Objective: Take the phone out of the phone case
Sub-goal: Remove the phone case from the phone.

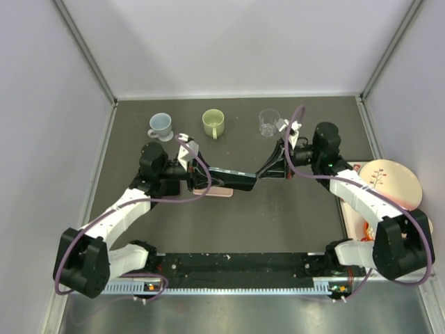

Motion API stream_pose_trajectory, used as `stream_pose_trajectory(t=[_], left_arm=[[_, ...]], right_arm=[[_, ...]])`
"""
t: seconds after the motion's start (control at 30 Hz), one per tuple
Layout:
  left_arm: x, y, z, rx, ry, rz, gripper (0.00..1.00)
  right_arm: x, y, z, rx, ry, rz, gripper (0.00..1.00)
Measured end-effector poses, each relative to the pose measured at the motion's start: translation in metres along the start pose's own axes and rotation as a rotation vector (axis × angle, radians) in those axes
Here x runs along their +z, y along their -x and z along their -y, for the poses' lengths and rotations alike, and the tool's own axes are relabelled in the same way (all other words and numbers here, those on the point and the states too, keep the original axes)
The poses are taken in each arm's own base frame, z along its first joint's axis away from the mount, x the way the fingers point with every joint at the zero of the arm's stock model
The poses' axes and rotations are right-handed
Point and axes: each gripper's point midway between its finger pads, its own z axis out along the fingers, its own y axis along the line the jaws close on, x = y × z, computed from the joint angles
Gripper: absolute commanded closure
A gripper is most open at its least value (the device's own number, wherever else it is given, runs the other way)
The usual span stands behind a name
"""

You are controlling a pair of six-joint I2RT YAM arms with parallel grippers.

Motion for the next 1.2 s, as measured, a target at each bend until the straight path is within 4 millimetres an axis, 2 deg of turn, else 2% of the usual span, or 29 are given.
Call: stream_pose_trajectory(t=[0.73,0.87,0.97,1.0,1.03,1.07,1.1,1.2], left_arm=[[0.001,0.002,0.014,0.038,-0.058,-0.002,1.00],[0.003,0.005,0.039,0.078,-0.172,-0.010,1.00],[0.003,0.008,0.046,0.103,-0.200,-0.008,1.00],[0.003,0.008,0.045,0.103,-0.196,-0.007,1.00],[0.003,0.009,0.043,0.102,-0.185,-0.005,1.00],[0.004,0.009,0.041,0.098,-0.173,-0.003,1.00],[0.004,0.009,0.039,0.097,-0.163,-0.002,1.00],[0.004,0.009,0.032,0.088,-0.124,0.003,1.00]], right_arm=[[0.001,-0.008,-0.005,0.133,0.108,-0.042,1.00],[0.003,-0.010,0.009,0.146,0.063,-0.028,1.00],[0.004,-0.011,0.012,0.145,0.051,-0.024,1.00],[0.004,-0.010,0.013,0.135,0.046,-0.022,0.92],[0.004,-0.010,0.015,0.128,0.038,-0.019,0.73],[0.004,-0.011,0.017,0.118,0.030,-0.018,0.65],[0.004,-0.012,0.018,0.114,0.024,-0.018,0.60],[0.003,-0.013,0.017,0.043,0.014,-0.022,0.56]])
